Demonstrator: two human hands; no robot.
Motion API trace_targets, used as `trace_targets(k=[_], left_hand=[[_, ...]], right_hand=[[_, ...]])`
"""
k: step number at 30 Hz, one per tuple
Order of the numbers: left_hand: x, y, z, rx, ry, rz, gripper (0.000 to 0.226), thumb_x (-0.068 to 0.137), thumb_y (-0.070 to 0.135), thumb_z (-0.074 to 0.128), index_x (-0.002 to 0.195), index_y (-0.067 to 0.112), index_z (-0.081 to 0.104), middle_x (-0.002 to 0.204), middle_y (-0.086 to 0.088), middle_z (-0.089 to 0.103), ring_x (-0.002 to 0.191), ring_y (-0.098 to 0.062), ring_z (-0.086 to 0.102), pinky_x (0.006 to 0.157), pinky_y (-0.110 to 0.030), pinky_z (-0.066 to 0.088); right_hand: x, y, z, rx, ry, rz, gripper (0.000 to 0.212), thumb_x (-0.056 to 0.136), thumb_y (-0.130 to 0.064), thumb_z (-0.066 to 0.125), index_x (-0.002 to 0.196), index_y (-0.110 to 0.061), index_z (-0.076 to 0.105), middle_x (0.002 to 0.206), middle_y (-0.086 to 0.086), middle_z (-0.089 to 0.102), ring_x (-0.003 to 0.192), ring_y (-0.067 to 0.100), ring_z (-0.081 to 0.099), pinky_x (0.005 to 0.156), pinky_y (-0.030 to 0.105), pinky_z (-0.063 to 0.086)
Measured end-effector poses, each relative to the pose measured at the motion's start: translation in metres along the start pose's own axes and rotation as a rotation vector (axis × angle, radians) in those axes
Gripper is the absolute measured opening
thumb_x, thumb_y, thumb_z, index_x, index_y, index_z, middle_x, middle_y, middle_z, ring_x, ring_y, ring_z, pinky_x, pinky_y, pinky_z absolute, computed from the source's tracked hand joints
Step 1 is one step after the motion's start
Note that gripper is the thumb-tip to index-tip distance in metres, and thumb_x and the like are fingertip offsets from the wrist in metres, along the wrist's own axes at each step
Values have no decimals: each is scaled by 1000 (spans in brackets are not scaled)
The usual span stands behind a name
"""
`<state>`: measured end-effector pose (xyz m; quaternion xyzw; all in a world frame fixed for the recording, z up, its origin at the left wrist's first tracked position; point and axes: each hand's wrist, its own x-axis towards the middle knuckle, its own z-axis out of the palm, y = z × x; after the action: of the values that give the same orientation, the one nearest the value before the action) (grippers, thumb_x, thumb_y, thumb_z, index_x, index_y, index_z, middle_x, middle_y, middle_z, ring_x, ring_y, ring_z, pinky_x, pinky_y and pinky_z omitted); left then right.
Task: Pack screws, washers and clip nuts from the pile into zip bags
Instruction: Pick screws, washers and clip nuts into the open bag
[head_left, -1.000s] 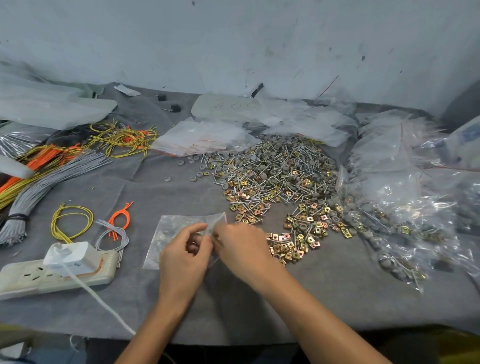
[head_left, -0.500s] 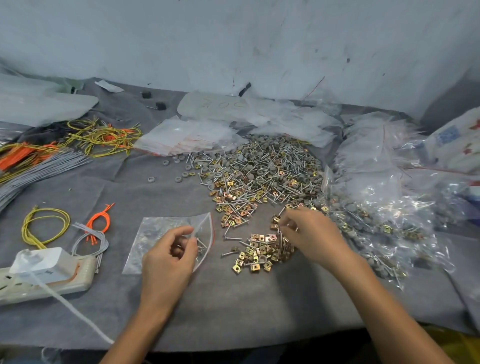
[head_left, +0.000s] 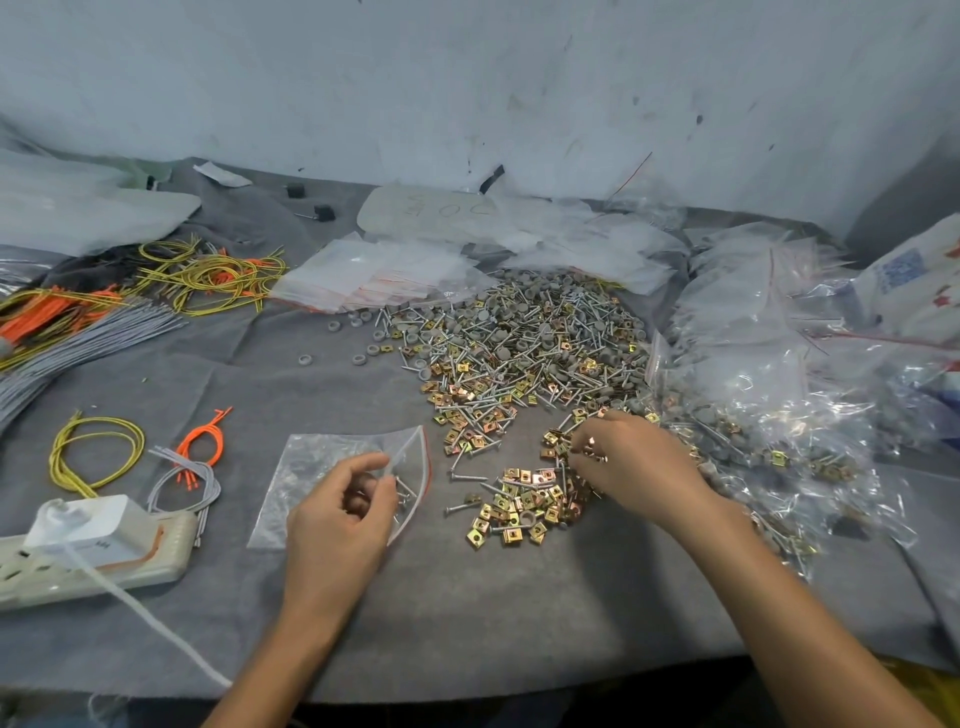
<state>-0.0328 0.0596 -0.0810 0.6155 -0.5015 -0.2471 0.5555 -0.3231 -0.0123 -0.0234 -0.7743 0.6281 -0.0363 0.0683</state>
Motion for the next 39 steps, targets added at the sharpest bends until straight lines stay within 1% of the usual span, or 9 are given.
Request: trace_targets(k=[4, 11, 16, 20, 23, 32, 34, 37, 39], left_hand=[[1, 0, 0, -1, 4, -10, 22, 87, 8, 73, 97, 28, 72, 72, 11, 63, 61, -7, 54, 60, -15, 47], [0, 1, 0, -7, 5, -5, 23, 87, 7, 73, 96, 29, 72, 73, 11, 64, 61, -7, 55, 60, -13, 46], [0, 0, 0, 0, 0, -2, 23, 87, 9, 73, 96, 30, 72, 73, 11, 64, 61, -7, 56, 59, -13, 46], [1, -1, 0, 10, 2, 5, 24, 87, 8, 73, 97, 29, 71, 74, 9, 66, 61, -7, 57, 61, -14, 48], [1, -3, -1, 12, 8, 0, 25, 87, 6, 72, 97, 28, 71, 75, 8, 68, 62, -8, 60, 62, -14, 49], [1, -8, 1, -32, 27, -17, 27, 86, 5, 74, 95, 31, 72, 77, 6, 68, 61, -6, 59, 59, -13, 48], [2, -9, 0, -39, 27, -25, 29, 86, 6, 74, 95, 33, 72, 76, 6, 69, 62, -6, 61, 59, -13, 49], [1, -10, 0, -47, 13, -25, 30, 87, 7, 74, 95, 35, 72, 75, 7, 68, 60, -5, 61, 59, -12, 49], [1, -10, -1, -58, 0, -30, 30, 86, 9, 75, 95, 38, 72, 74, 7, 68, 59, -5, 60, 59, -12, 49]], right_hand=[[6, -2, 4, -32, 11, 11, 10, 99, -41, 54, 96, -33, 60, 95, -16, 52, 90, 12, 56, 58, 26, 36], [1, -2, 0, 23, 59, 27, 10, 101, -36, 52, 93, -31, 55, 94, -16, 52, 91, 11, 56, 71, 31, 46], [-17, -56, -5, 387, 162, -85, 8, 98, -39, 59, 96, -34, 66, 86, -19, 59, 81, -4, 55, 68, 20, 42], [-24, -121, 12, 494, 93, -248, 12, 95, -37, 61, 98, -28, 68, 86, -12, 58, 86, 10, 57, 80, 33, 47], [-21, -147, 23, 441, 100, -286, 15, 95, -38, 56, 102, -29, 66, 95, -9, 59, 93, 18, 59, 78, 37, 47], [-6, -143, 32, 303, 58, -345, 28, 99, -45, 53, 121, -31, 64, 106, -2, 69, 101, 25, 63, 80, 40, 51], [-3, -135, 24, 388, 69, -303, 27, 97, -45, 55, 121, -34, 64, 100, -10, 69, 93, 17, 62, 78, 37, 51], [16, -108, 7, 426, 114, -191, 15, 97, -39, 58, 106, -33, 69, 65, -21, 56, 59, -2, 50, 60, 28, 43], [38, -82, -7, 399, 155, -101, 9, 98, -32, 60, 97, -32, 69, 67, -20, 57, 56, -5, 51, 54, 22, 43]])
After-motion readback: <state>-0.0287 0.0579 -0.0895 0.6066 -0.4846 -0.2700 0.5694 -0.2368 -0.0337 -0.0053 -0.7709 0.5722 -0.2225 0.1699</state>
